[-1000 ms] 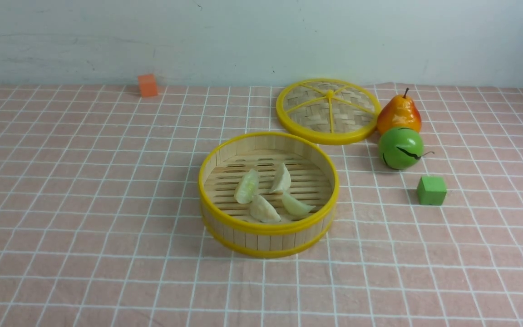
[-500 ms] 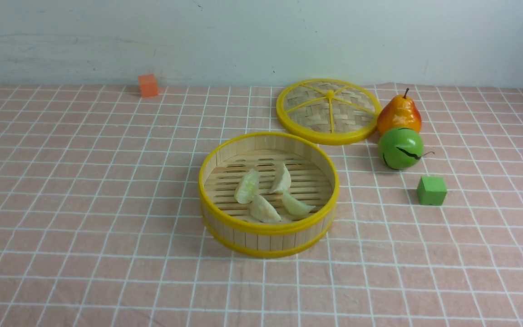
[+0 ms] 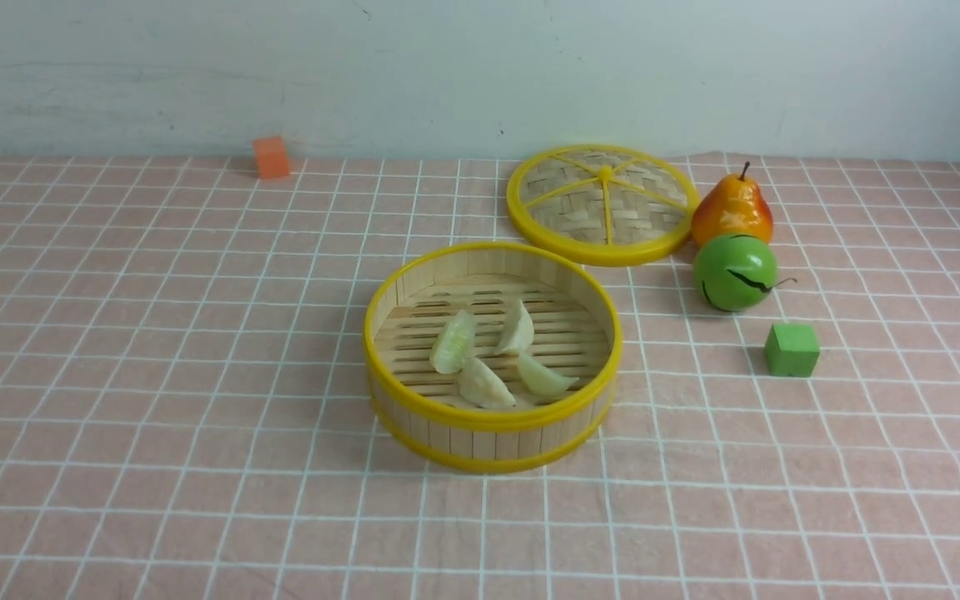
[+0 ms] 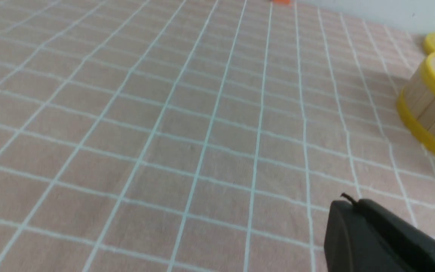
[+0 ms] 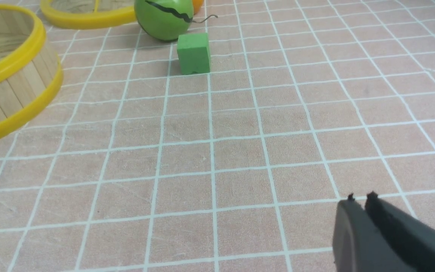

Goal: Put the dumplings into the steamer on the table with the pink tablecloth.

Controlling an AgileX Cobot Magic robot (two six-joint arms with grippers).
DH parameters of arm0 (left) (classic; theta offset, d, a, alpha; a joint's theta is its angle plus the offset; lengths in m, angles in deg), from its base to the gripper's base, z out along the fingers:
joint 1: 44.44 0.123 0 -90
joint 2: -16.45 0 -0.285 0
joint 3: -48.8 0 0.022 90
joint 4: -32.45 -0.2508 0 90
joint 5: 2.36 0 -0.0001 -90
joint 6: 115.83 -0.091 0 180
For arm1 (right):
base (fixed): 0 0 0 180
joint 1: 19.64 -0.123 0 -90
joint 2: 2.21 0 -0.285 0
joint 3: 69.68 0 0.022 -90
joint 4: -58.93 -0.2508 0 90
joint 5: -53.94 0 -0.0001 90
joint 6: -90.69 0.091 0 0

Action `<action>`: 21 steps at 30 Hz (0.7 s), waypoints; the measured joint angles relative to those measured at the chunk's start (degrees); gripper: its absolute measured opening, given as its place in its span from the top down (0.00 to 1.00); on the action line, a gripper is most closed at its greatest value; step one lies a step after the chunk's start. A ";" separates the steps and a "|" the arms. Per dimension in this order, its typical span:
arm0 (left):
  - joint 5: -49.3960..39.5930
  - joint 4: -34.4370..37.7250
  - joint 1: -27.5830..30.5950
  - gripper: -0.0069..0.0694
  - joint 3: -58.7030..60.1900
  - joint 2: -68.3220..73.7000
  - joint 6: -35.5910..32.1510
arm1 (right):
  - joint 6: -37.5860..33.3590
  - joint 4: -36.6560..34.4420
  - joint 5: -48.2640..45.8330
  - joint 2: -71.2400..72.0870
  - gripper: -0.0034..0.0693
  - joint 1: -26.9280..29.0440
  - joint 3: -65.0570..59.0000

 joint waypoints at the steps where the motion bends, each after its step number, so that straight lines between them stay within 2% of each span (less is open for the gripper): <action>1: 0.00 0.00 0.00 0.93 0.00 0.00 0.00 | 0.00 0.00 0.00 0.00 0.89 0.00 0.00; 21: -0.45 -0.02 0.00 0.93 0.06 0.00 -0.01 | 0.00 0.00 0.00 0.00 0.86 0.00 0.00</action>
